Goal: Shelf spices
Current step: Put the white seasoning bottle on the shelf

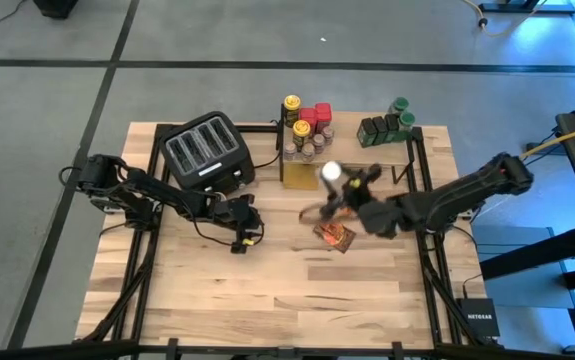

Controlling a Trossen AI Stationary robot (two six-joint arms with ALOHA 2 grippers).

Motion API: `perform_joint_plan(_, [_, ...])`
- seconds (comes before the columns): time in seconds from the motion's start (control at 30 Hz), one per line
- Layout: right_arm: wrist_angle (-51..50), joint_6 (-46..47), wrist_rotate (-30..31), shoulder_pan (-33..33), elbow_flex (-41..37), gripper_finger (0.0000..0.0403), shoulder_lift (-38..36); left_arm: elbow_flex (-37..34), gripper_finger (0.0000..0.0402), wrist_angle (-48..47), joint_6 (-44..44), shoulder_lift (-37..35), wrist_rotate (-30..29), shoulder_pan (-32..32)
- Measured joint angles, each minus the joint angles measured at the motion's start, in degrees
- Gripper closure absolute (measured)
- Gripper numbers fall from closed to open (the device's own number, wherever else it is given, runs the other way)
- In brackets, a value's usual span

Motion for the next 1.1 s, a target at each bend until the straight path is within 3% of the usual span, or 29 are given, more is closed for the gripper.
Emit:
perform_joint_plan(0.3, [-1.8, -0.7, -2.1, -13.5, 0.0, 0.0191, -3.2, 0.0, 0.0249, 0.0, -0.4, 0.0, -0.4, 0.0])
perform_joint_plan(0.63, [-2.3, 1.5, -11.1, -28.7, 0.0, 0.0191, -3.2, 0.0, 0.0249, 0.0, -0.6, 0.0, -0.4, 0.0])
perform_joint_plan(1.1, [0.5, 4.2, -25.3, -43.0, 0.0, 0.0191, -0.3, 0.0, 0.0249, 1.7, -0.6, 0.0, -0.6, 0.1])
